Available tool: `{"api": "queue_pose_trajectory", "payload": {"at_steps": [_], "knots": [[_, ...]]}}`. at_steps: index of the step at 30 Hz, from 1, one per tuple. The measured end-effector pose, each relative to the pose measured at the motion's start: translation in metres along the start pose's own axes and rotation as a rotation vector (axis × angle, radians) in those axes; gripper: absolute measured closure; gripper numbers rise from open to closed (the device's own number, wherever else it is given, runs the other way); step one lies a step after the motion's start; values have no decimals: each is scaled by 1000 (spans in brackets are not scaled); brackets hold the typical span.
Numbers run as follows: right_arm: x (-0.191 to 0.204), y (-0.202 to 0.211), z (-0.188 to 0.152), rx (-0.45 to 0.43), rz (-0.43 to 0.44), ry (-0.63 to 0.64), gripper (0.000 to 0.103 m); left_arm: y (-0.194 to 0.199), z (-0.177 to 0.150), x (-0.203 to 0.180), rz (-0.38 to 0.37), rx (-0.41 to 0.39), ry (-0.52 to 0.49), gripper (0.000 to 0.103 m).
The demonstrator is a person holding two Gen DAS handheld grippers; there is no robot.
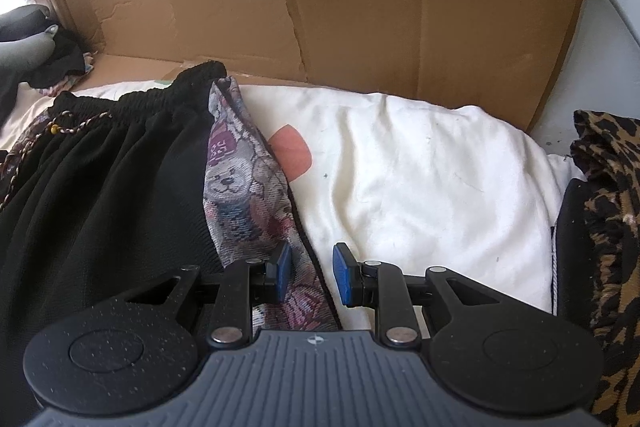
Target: Fold clothes
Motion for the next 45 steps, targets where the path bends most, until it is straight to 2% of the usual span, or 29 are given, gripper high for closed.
{"api": "queue_pose_trajectory", "payload": {"at_steps": [11, 18, 22, 23, 26, 27, 29, 36, 40, 43, 45], "knots": [[3, 1, -1, 6, 11, 16, 73, -2, -10, -24, -24, 6, -112, 84], [4, 0, -2, 8, 10, 21, 73, -2, -11, -25, -24, 15, -131, 84], [5, -2, 0, 5, 13, 24, 73, 2, -14, -28, -30, 15, -184, 86], [5, -3, 0, 7, 14, 26, 73, 2, -14, -28, -32, 18, -192, 86], [4, -7, -2, 19, 16, 29, 74, 2, -14, -28, -12, 7, -228, 97], [4, -7, -2, 22, 18, 28, 78, 3, -13, -28, 5, -4, -228, 98], [8, -9, 1, 41, 10, 52, 98, 5, -11, -27, 38, -26, -228, 98], [6, -4, 10, 43, -63, 94, 101, 5, -1, -13, 101, -53, -194, 99], [8, -10, 6, 53, -132, 149, 101, -6, -1, -10, 109, -49, -178, 98], [10, -19, 5, 72, -158, 162, 100, -6, 2, -4, 81, -34, -117, 97], [7, -15, 10, 70, -132, 111, 98, 3, 4, 6, 54, -20, -64, 93]]}}
Point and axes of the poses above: each gripper's, at about its wrist camera, not at the fingertips, and y roughly against the way its jaws point, x to its left, z to its top, the point moved 5 cm from there along -y, roughly the way its jaws point, and after that the axes turned 11 degrees about z, right-handed, at the moved point
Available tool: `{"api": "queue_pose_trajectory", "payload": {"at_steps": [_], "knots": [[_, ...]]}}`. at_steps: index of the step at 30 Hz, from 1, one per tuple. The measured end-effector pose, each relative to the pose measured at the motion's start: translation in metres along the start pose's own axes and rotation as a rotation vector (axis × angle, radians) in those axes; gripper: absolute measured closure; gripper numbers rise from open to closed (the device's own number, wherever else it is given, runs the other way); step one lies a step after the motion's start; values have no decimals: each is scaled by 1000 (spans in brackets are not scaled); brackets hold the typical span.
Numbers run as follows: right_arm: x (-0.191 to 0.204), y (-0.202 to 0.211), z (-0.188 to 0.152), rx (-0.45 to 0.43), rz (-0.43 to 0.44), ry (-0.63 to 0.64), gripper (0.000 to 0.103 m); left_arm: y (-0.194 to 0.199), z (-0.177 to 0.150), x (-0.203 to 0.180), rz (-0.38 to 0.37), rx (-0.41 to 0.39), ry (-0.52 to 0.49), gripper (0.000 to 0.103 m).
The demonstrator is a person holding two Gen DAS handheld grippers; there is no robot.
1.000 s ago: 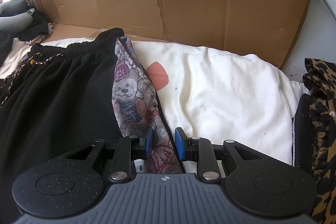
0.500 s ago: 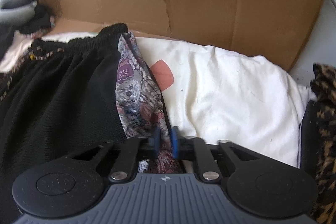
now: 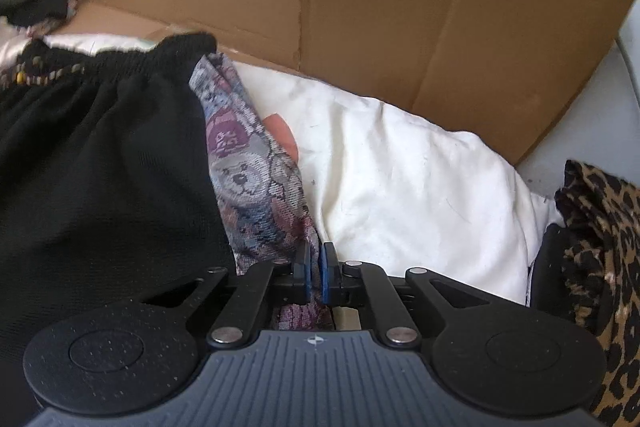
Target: Fold clothes
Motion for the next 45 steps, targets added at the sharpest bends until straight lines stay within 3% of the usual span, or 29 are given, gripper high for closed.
{"api": "queue_pose_trajectory", "payload": {"at_steps": [3, 7, 21, 23, 24, 31, 39, 45], "knots": [[-12, 19, 6, -46, 72, -82, 94, 14, -1, 17, -24, 16, 66, 92], [-20, 44, 3, -69, 69, -107, 91, 36, -11, 36, -36, 31, 96, 92], [-21, 69, -52, -8, 67, -113, 85, 49, -52, 45, -71, 91, 108, 89], [-19, 68, -56, 5, 62, -93, 74, 47, -59, 41, -50, 98, 67, 87], [-18, 66, -59, 12, 58, -84, 73, 47, -62, 39, -41, 101, 51, 86], [-17, 62, -74, 60, 51, -51, 72, 58, -71, 50, -33, 99, 62, 86], [-26, 88, -62, -17, 72, -135, 72, 67, -69, 66, -49, 75, 130, 87], [-31, 68, -79, 47, 55, -150, 72, 59, -81, 60, -76, 108, 116, 84]]}}
Point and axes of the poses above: each gripper's, at about its wrist camera, not at the fingertips, and y roughly against the way its jaws point, x to its left, z to its top, the point moved 5 cm from there along -y, roughly the way its jaws point, and after that the axes turned 11 degrees about z, right-handed, at the moved point
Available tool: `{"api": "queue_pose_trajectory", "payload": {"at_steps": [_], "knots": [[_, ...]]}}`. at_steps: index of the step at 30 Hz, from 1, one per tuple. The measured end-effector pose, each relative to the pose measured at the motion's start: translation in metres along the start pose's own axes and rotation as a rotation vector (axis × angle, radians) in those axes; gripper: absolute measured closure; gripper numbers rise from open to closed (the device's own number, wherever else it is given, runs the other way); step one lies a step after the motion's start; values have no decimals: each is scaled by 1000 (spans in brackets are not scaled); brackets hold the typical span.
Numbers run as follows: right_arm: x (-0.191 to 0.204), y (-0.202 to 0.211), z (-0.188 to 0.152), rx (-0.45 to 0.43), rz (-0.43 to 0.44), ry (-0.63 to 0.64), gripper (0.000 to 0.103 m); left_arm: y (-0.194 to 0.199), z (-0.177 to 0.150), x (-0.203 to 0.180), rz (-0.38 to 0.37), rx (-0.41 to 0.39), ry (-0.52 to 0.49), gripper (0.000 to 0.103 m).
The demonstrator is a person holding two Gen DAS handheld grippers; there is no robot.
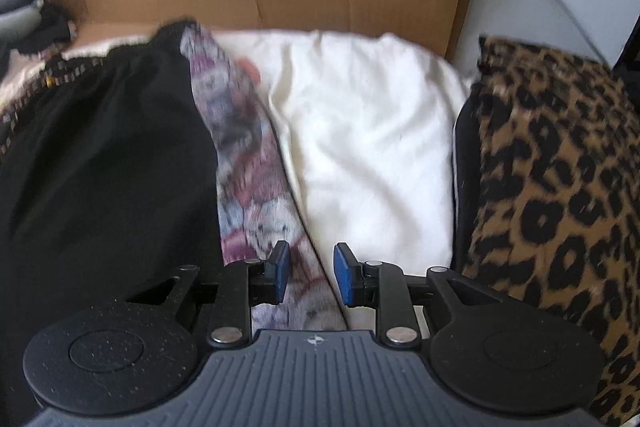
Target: Fold clothes
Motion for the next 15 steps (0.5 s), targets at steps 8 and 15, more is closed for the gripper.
{"api": "queue_pose_trajectory", "payload": {"at_steps": [8, 15], "knots": [[0, -1, -13, 55, -33, 71, 79, 0, -16, 2, 70, 40, -101, 82], [-1, 9, -24, 72, -98, 91, 79, 16, -32, 16, 118, 68, -171, 82]]}}
Point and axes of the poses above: each gripper's, at about its wrist camera, not at the fingertips, and y roughly against the way its jaws point, x to its left, z to its top, the point moved 5 cm from there along -y, roughly the way its jaws point, and after that the axes turned 11 degrees about z, right-handed, at the moved point
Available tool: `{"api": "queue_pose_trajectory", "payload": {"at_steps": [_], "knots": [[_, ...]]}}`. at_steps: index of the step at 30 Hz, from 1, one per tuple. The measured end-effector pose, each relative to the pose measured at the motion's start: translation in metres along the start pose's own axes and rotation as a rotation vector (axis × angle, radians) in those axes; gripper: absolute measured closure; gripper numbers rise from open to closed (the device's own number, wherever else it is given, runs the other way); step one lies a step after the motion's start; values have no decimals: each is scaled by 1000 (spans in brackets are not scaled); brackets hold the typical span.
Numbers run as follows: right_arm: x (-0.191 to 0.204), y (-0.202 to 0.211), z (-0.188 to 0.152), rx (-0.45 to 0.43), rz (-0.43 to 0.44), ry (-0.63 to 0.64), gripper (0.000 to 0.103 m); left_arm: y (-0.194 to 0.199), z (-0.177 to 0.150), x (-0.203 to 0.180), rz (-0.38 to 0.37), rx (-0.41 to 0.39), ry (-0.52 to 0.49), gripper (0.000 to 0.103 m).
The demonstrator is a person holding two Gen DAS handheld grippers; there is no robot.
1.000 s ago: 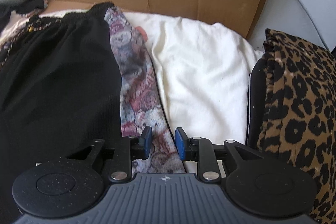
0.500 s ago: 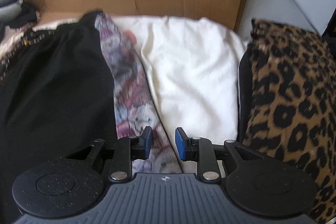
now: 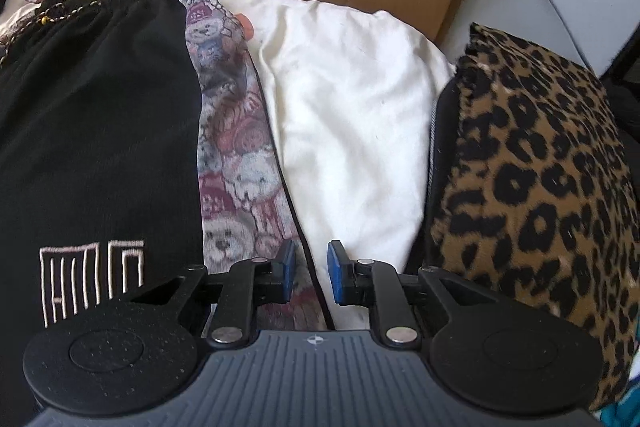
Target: Fold clothes
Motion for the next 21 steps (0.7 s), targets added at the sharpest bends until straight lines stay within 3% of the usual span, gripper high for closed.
{"api": "queue_pose_trajectory", "payload": {"at_steps": [6, 9, 15, 21], "knots": [[-7, 25, -9, 7, -7, -47, 79, 11, -18, 16, 39, 36, -61, 81], [-7, 47, -11, -40, -6, -67, 79, 21, -21, 28, 66, 43, -38, 82], [12, 73, -22, -94, 37, -59, 78, 50, -10, 36, 16, -23, 3, 82], [31, 57, -34, -91, 38, -59, 77, 50, -4, 13, -45, -54, 12, 82]]}}
Point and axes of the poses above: each gripper's, at about its wrist camera, not at the fingertips, and y roughly against the way its jaws point, x to its left, z to its top, the point moved 5 cm from there along -y, roughly the way its jaws point, and after that the axes turned 11 degrees about z, right-handed, at the moved point
